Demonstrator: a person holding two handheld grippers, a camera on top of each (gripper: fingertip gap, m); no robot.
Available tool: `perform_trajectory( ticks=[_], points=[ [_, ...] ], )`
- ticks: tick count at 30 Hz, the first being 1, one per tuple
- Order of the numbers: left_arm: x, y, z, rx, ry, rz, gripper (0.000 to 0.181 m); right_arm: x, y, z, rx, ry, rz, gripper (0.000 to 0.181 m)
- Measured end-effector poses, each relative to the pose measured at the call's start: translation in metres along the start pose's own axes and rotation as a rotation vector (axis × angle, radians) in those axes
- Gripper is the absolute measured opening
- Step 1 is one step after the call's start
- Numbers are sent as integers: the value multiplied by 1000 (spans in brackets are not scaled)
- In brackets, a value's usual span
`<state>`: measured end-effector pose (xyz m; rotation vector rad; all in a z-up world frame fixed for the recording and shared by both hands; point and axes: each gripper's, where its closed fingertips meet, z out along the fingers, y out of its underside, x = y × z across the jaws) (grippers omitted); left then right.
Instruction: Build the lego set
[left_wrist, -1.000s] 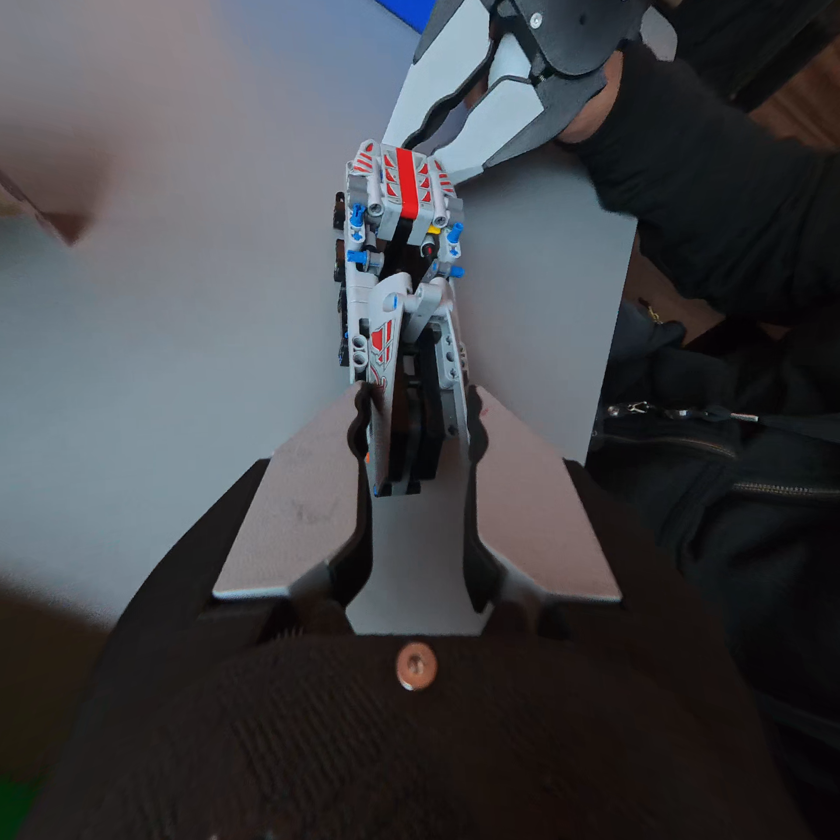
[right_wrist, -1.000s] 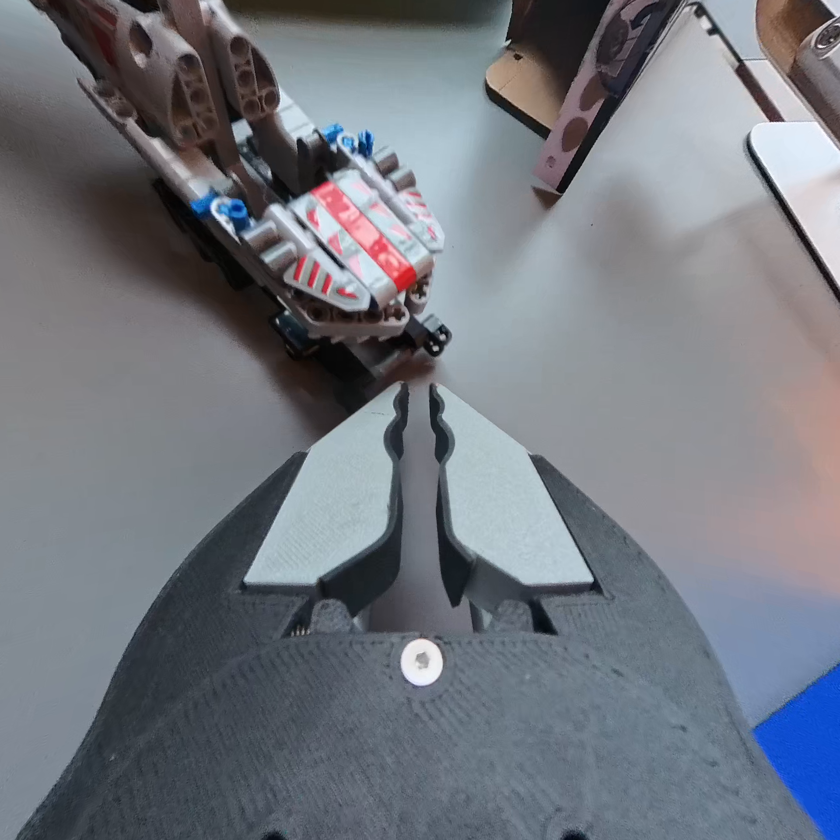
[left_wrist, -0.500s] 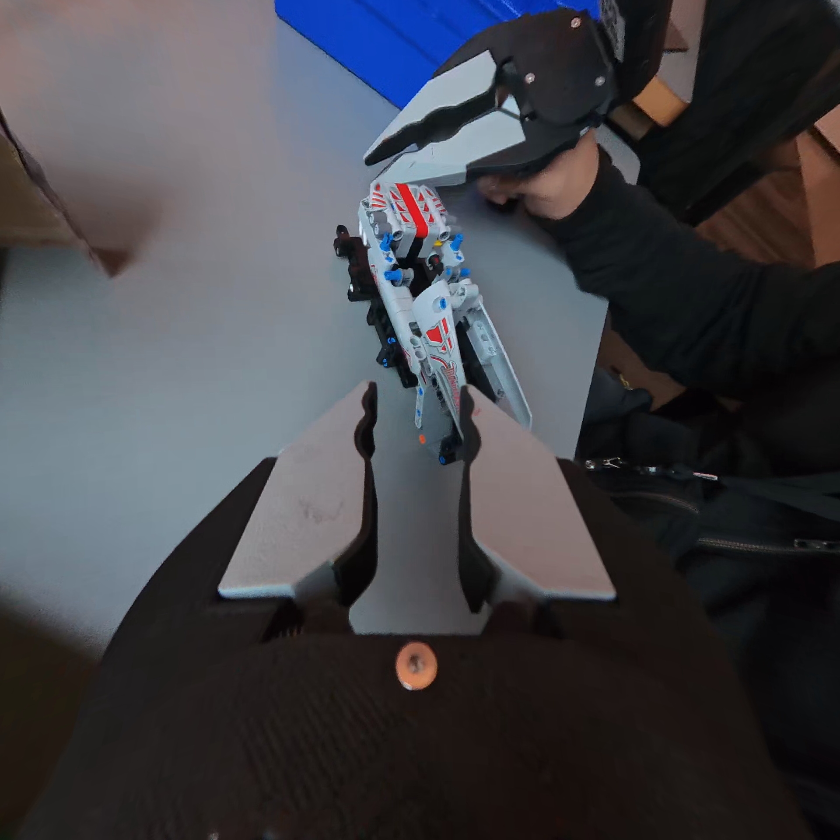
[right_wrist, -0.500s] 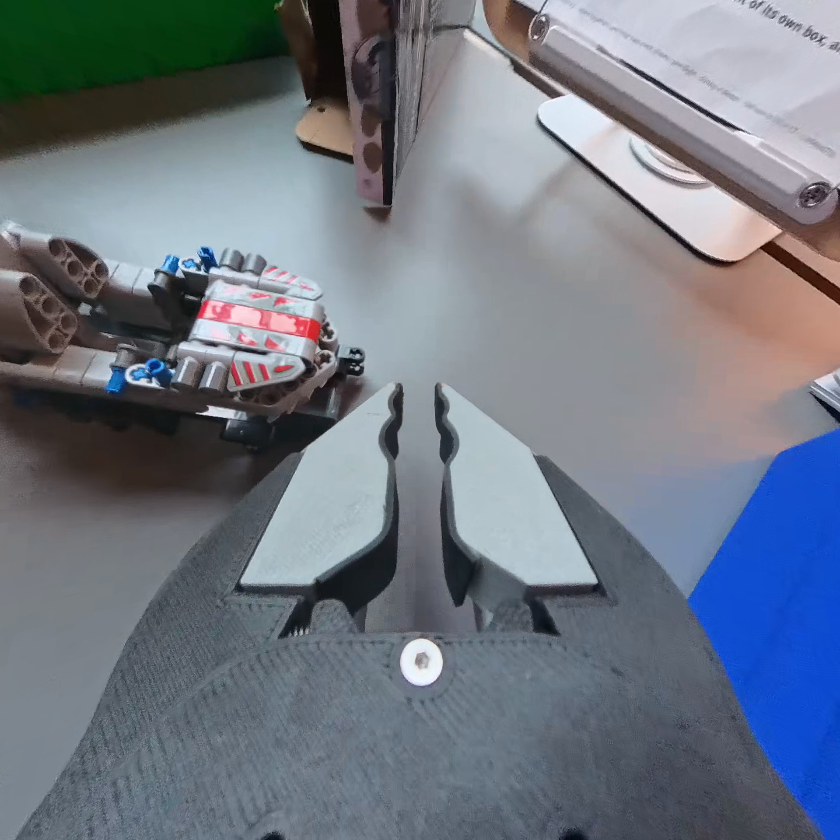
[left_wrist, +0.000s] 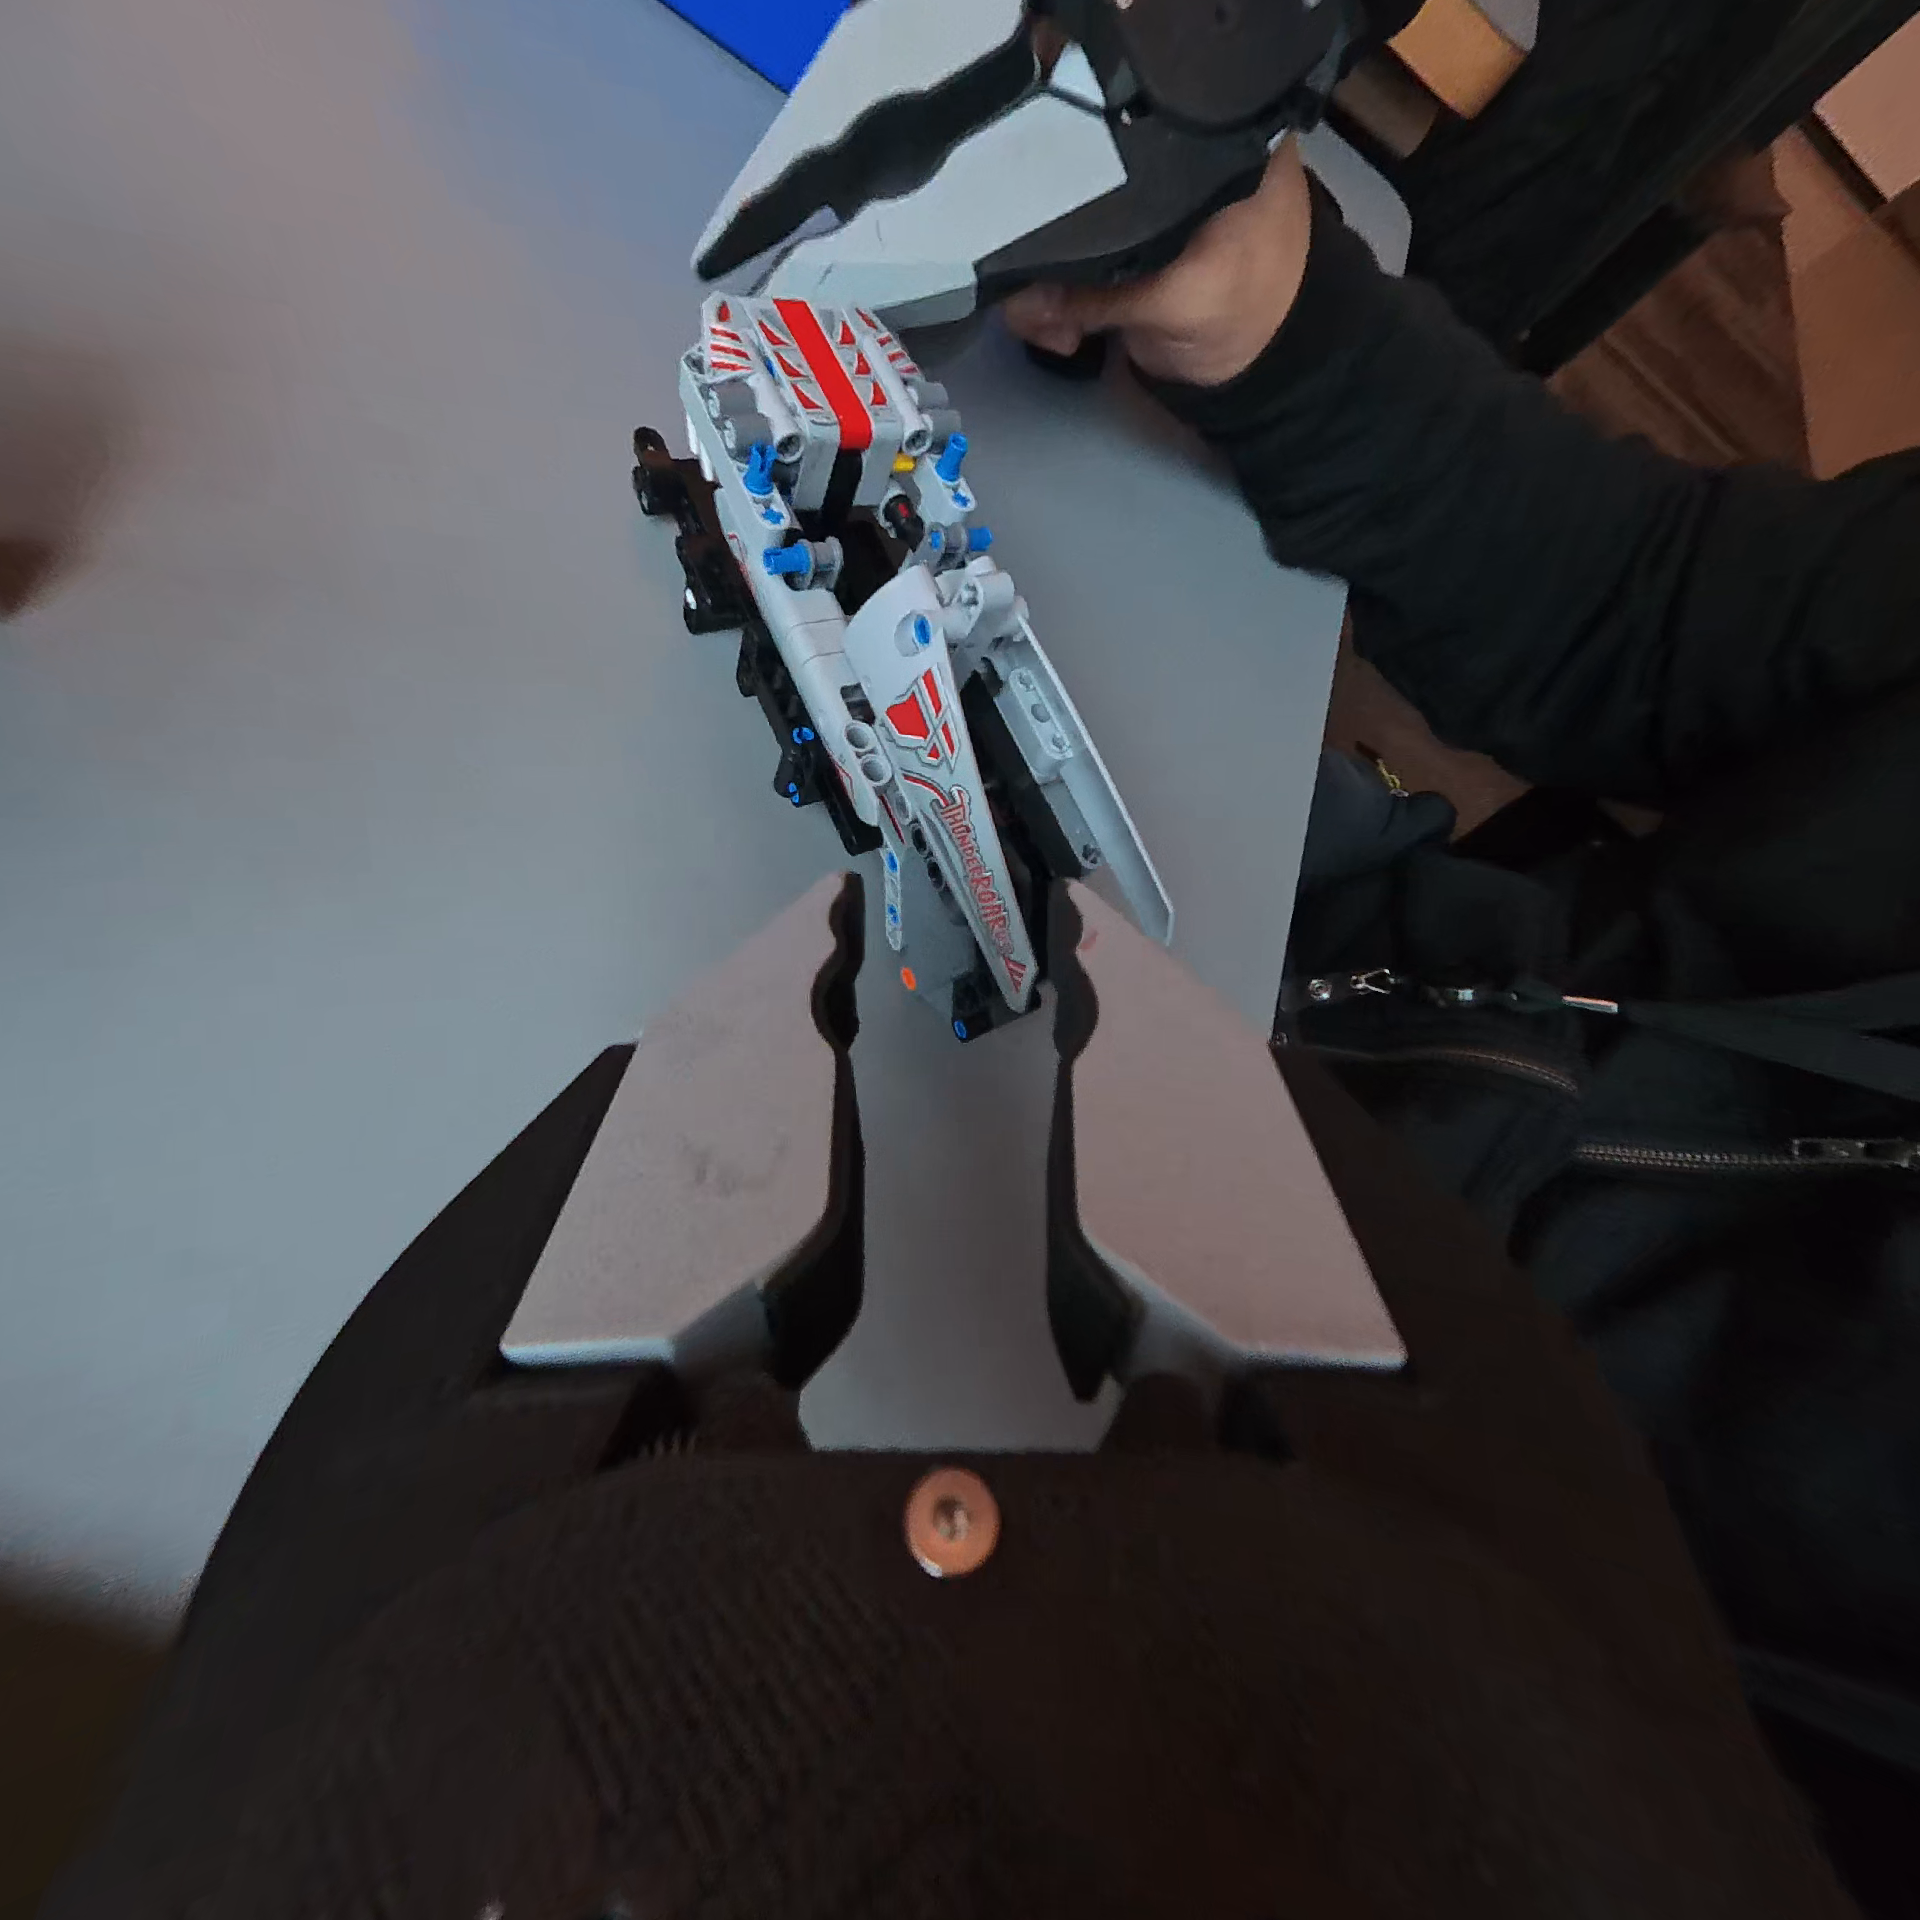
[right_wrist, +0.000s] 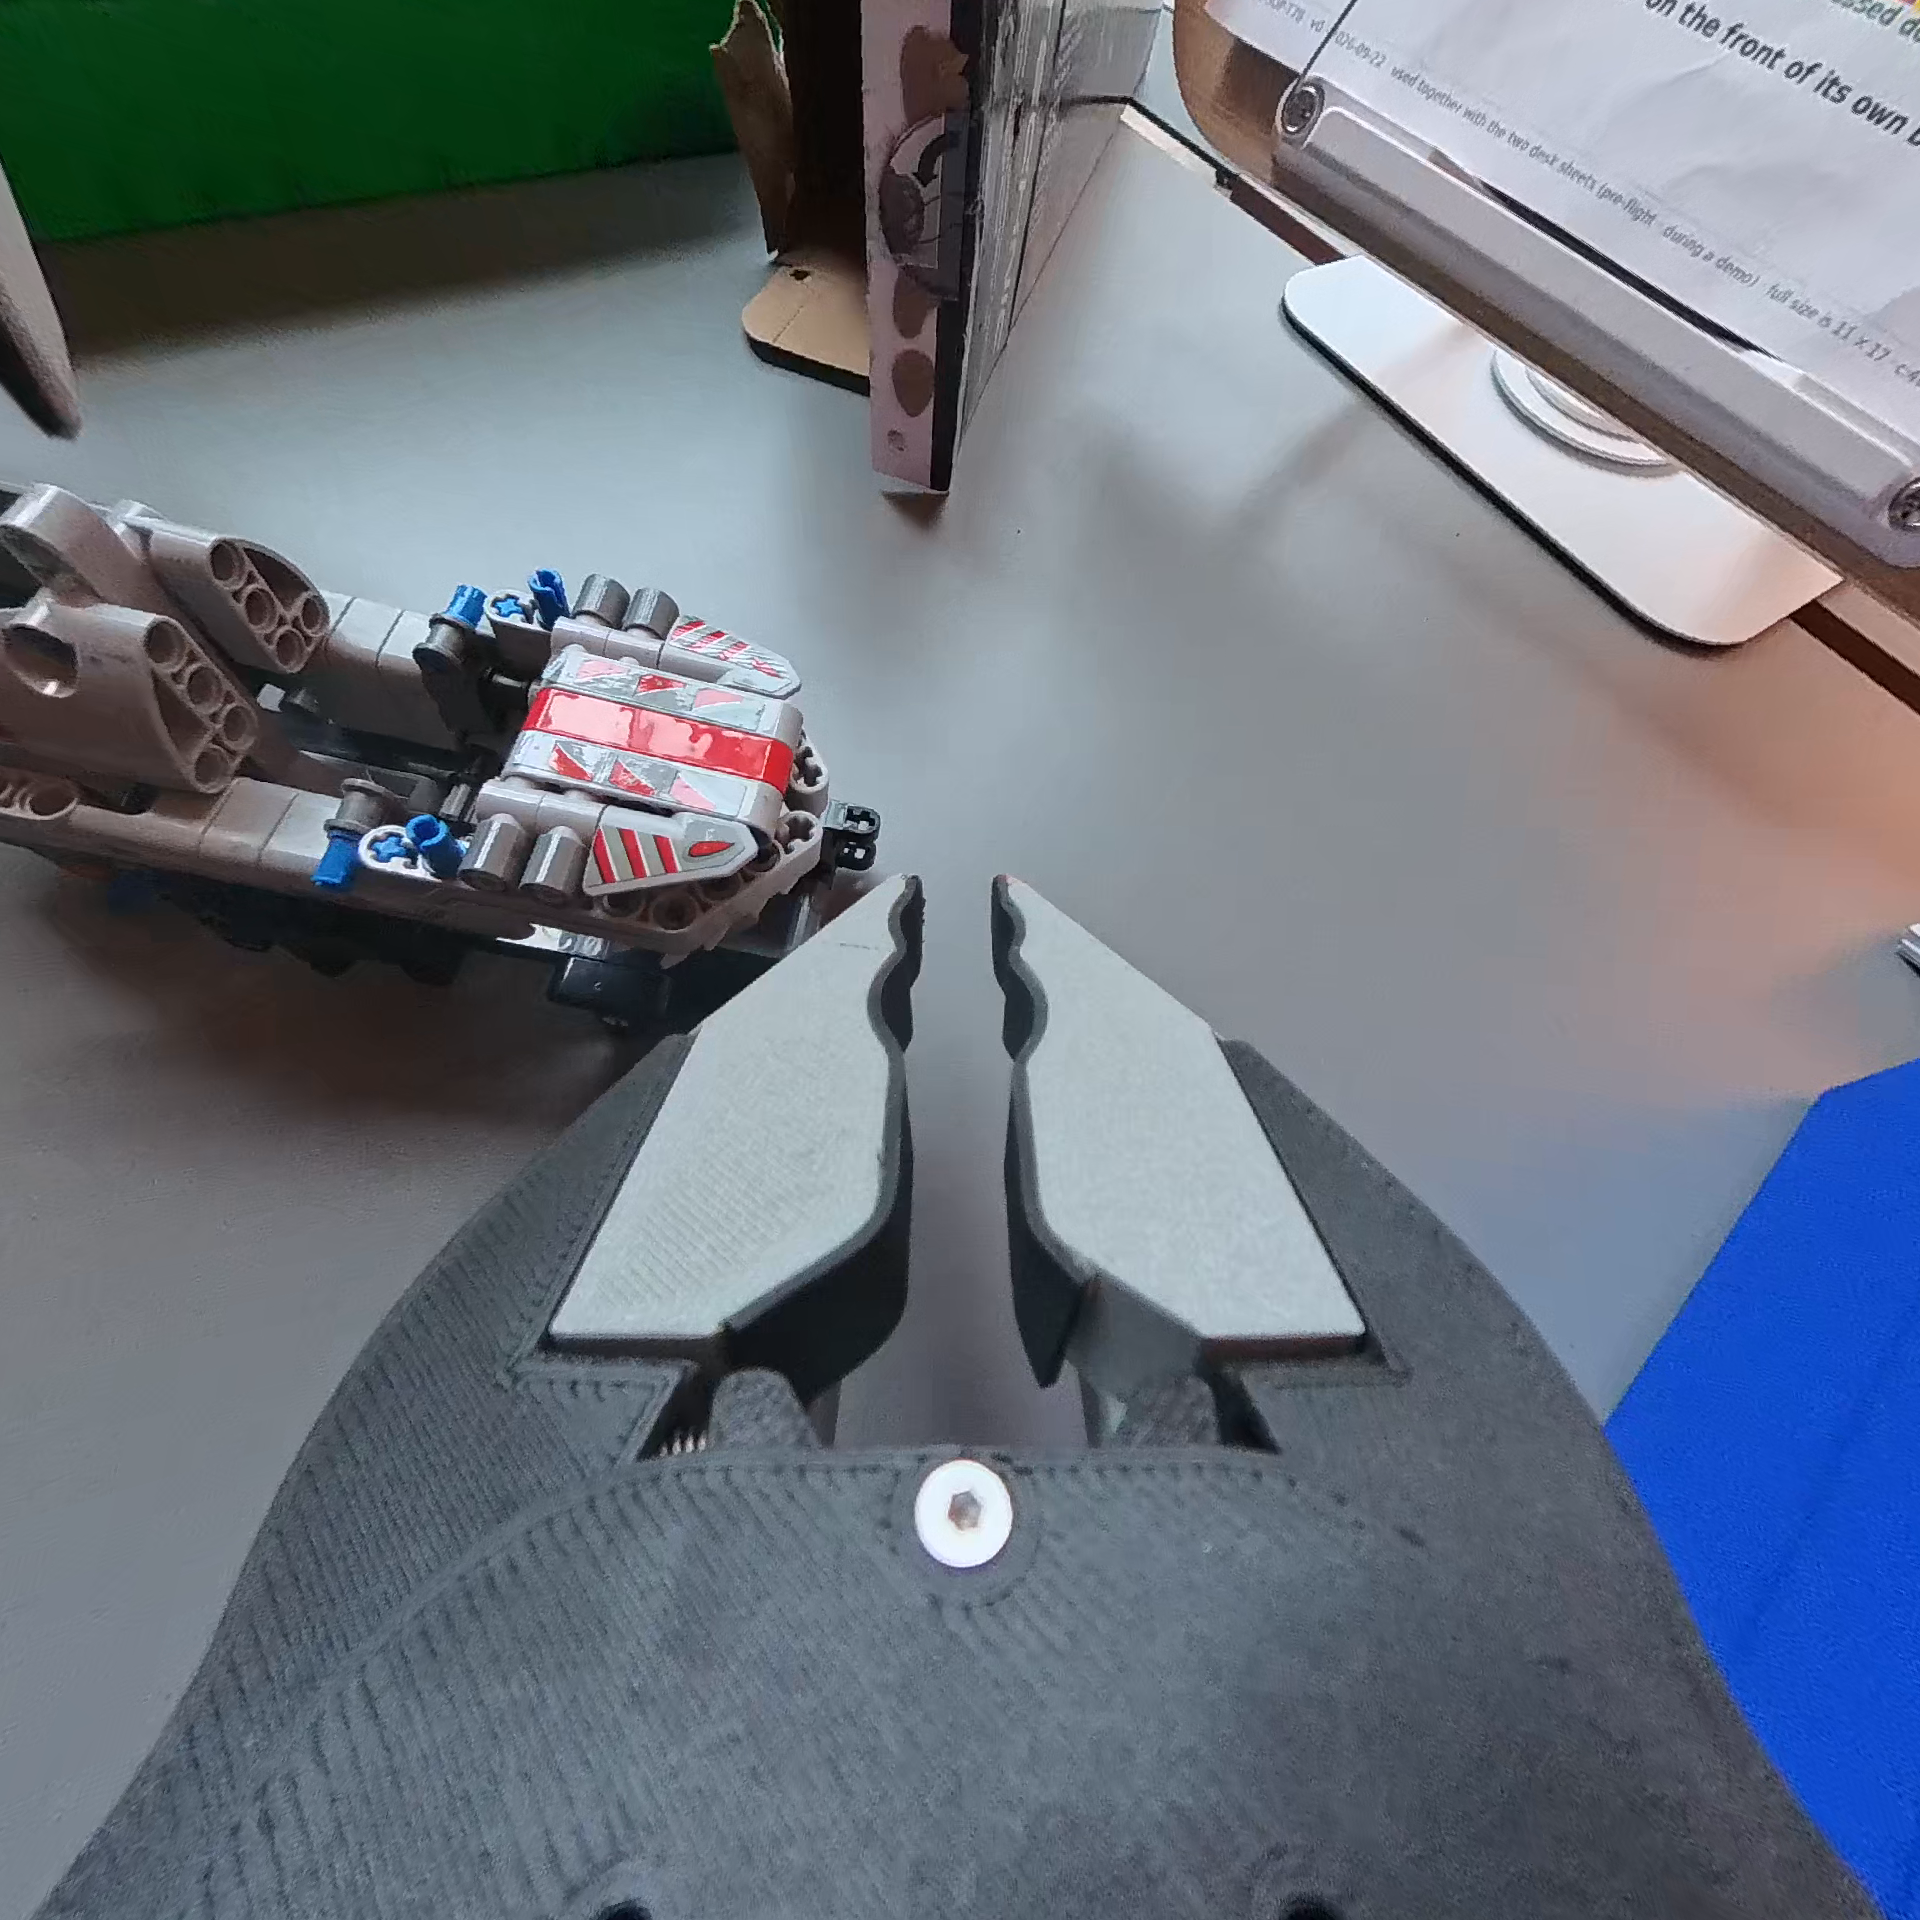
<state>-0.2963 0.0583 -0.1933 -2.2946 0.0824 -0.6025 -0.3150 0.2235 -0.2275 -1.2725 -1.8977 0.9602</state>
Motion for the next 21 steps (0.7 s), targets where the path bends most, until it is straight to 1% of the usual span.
perform_trajectory(
  ticks=[3, 6, 9, 10, 12, 15, 18, 21],
  points=[
    [11, 4, 7, -31, 60, 15, 24, -2, -4, -2, 21, -8, -3, 9],
    [27, 4, 12, -32, 145, 39, 24, -6, -3, 0, 24, -44, 21, 12],
    [59, -4, 17, 6, 318, 79, 23, -6, 3, 3, -13, -44, 31, 17],
    [65, -5, 18, 12, 348, 94, 22, -4, 2, 3, -9, -28, 23, 17],
    [58, -3, 23, -9, 296, 105, 22, 0, -1, 0, 9, -4, 20, 17],
    [42, 7, 24, -59, 212, 104, 21, 3, -5, -6, 52, 8, 40, 17],
    [33, 19, 26, -117, 177, 115, 18, 1, -15, -18, 135, 17, 75, 17],
    [32, 40, 36, -214, 192, 142, 16, -13, -25, -32, 214, 6, 76, 15]
  ],
)
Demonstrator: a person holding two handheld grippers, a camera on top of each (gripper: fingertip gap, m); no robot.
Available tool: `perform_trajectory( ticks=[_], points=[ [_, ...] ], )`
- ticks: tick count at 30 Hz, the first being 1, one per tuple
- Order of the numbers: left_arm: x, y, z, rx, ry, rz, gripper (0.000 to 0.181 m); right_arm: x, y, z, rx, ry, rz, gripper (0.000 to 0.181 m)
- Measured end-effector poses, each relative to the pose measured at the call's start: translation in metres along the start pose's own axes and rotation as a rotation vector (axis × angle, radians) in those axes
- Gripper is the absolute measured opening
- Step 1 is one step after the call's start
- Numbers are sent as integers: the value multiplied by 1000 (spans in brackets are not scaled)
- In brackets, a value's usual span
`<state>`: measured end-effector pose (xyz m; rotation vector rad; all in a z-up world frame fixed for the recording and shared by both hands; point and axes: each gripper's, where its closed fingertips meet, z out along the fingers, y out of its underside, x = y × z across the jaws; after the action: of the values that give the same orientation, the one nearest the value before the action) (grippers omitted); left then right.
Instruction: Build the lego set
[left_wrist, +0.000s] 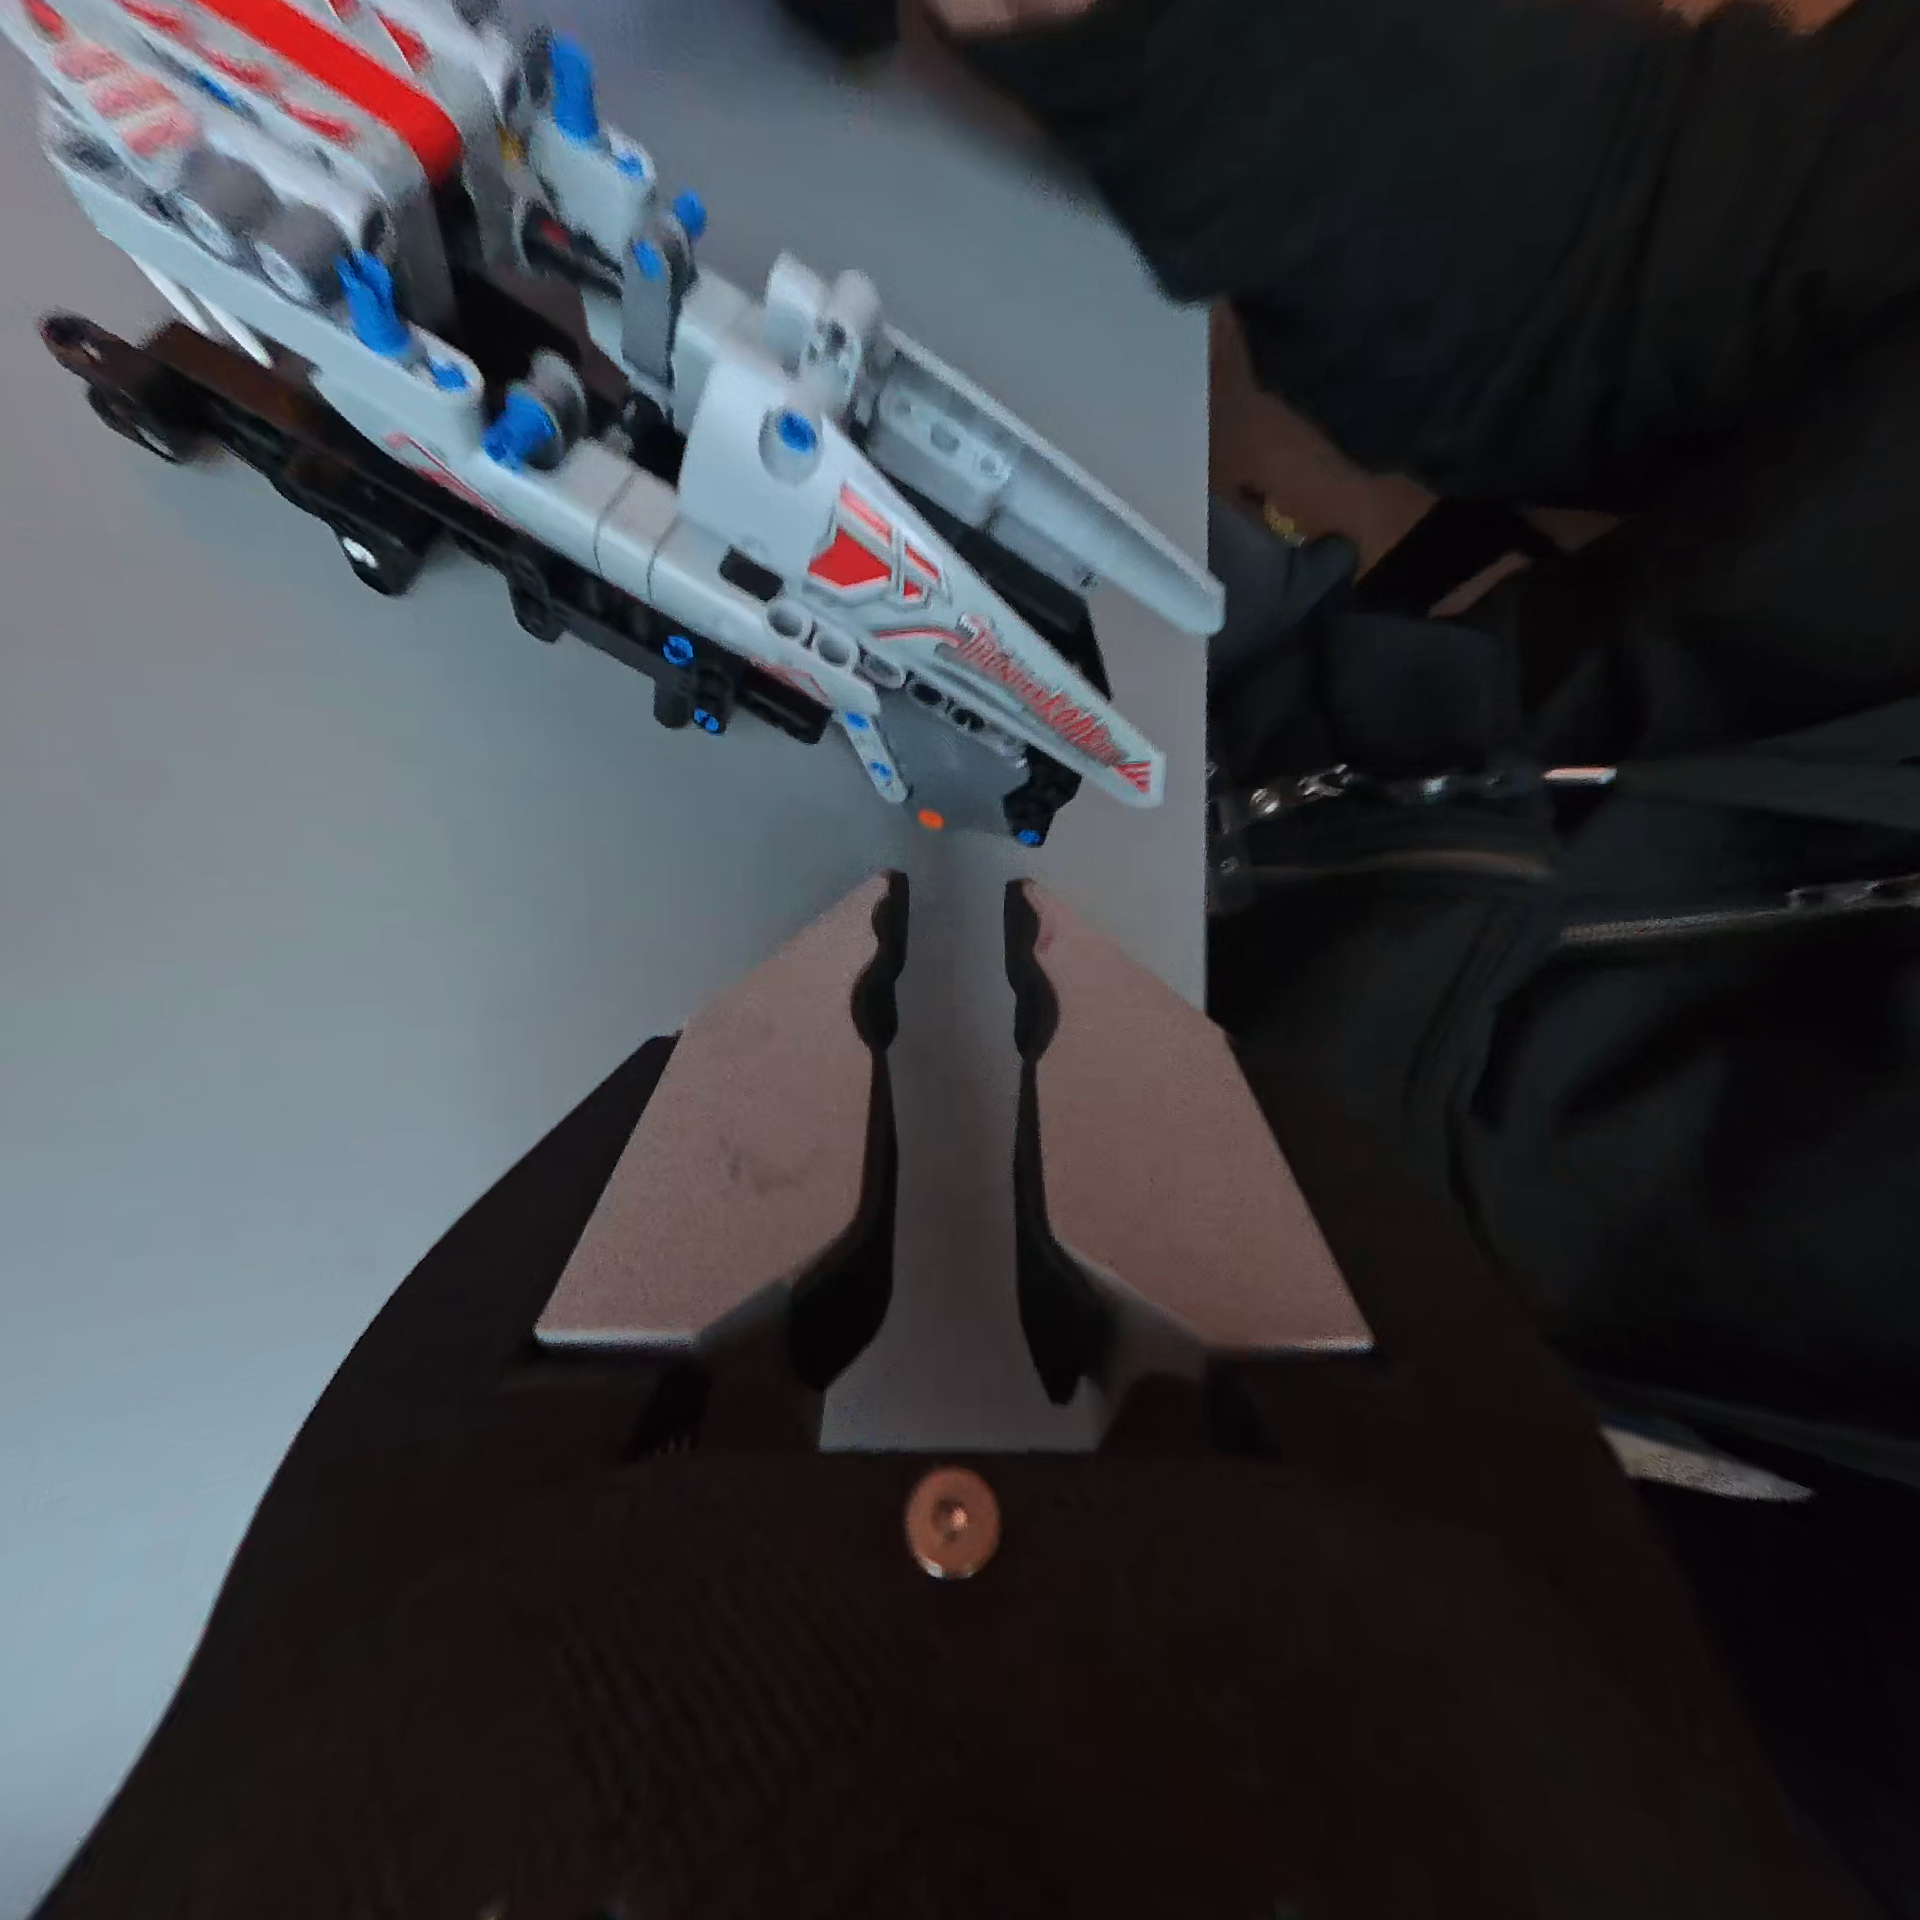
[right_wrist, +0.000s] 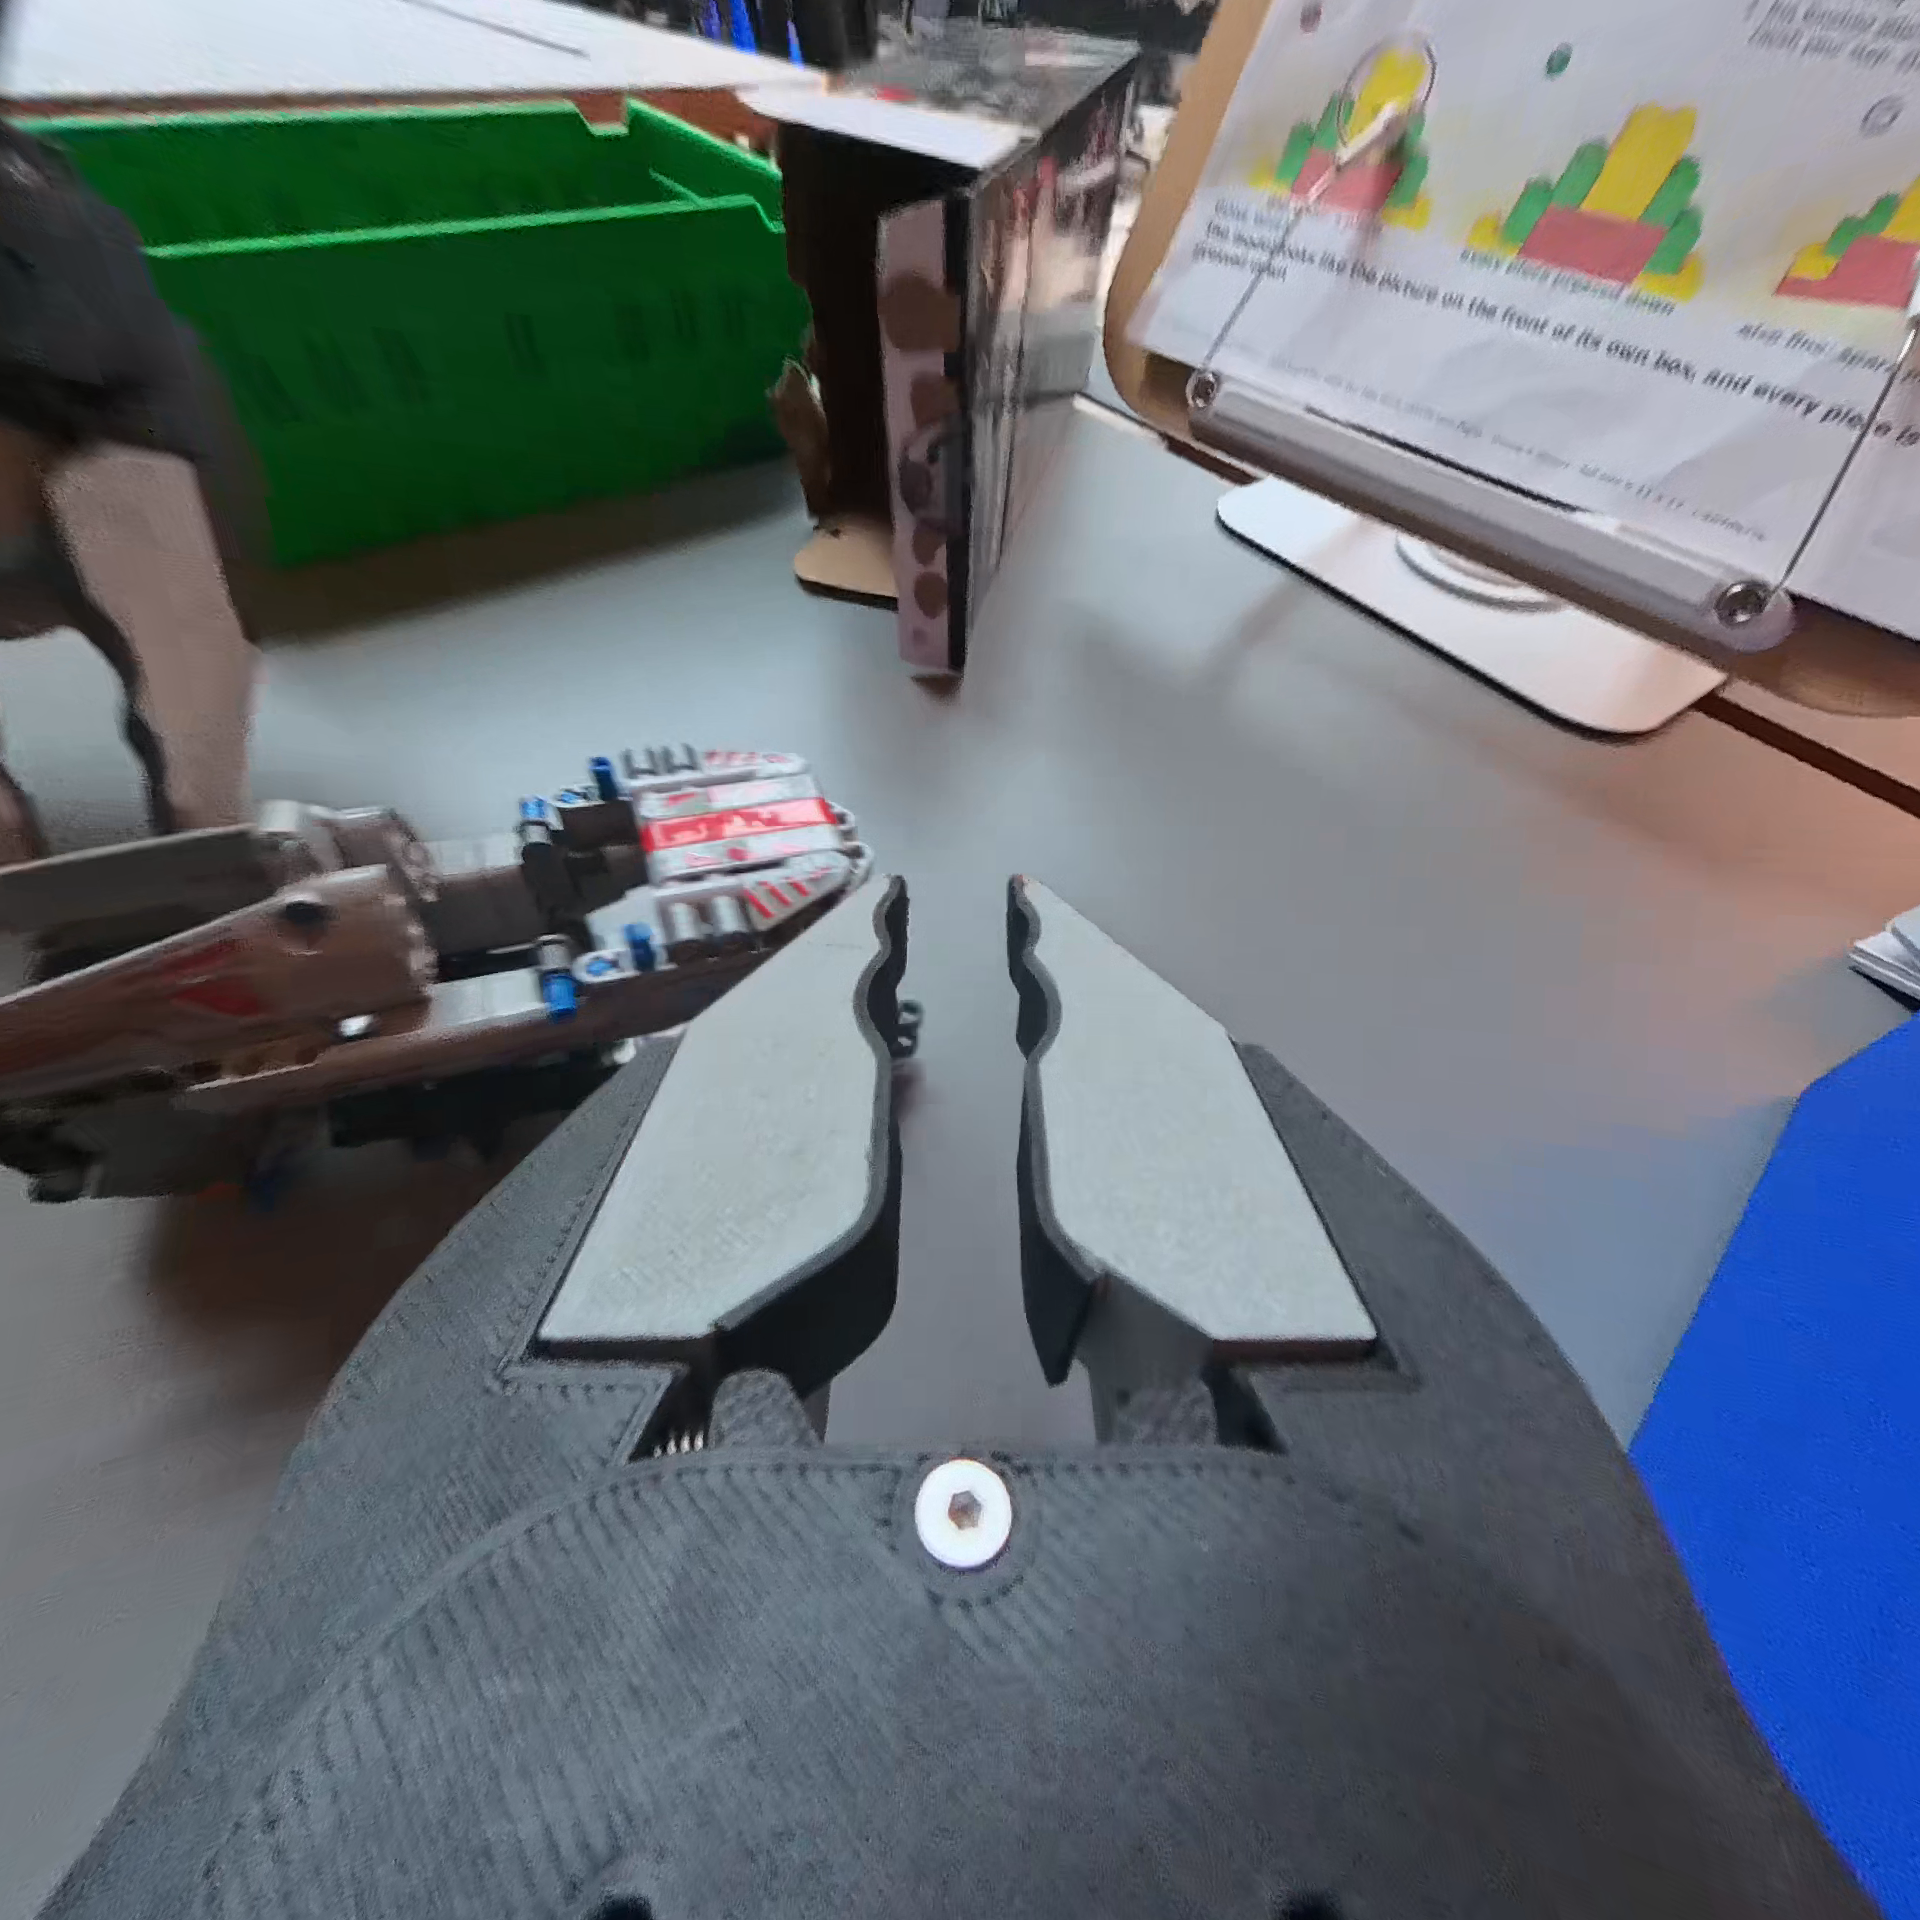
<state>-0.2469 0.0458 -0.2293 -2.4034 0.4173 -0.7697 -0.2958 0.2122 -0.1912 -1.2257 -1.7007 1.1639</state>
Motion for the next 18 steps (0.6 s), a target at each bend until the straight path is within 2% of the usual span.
perform_trajectory(
  ticks=[4, 6, 8, 11, 16, 18],
  points=[
    [-15, 5, 9, -57, -108, 100, 2, -22, 8, -10, -59, -12, -124, 17],
    [-5, -2, 10, -10, -46, 115, 3, -34, 16, -16, -96, -37, -178, 15],
    [5, -8, 13, 17, 9, 135, 8, -61, 28, -22, -132, -156, -170, 17],
    [7, -15, 20, 30, -11, 186, 4, -93, 46, -28, -174, -272, -156, 24],
    [20, -41, 35, 105, -12, 225, 0, -104, 53, -23, -223, -266, -233, 33],
    [29, -46, 41, 99, 3, 242, 0, -106, 54, -19, -242, -292, -253, 19]
  ],
)
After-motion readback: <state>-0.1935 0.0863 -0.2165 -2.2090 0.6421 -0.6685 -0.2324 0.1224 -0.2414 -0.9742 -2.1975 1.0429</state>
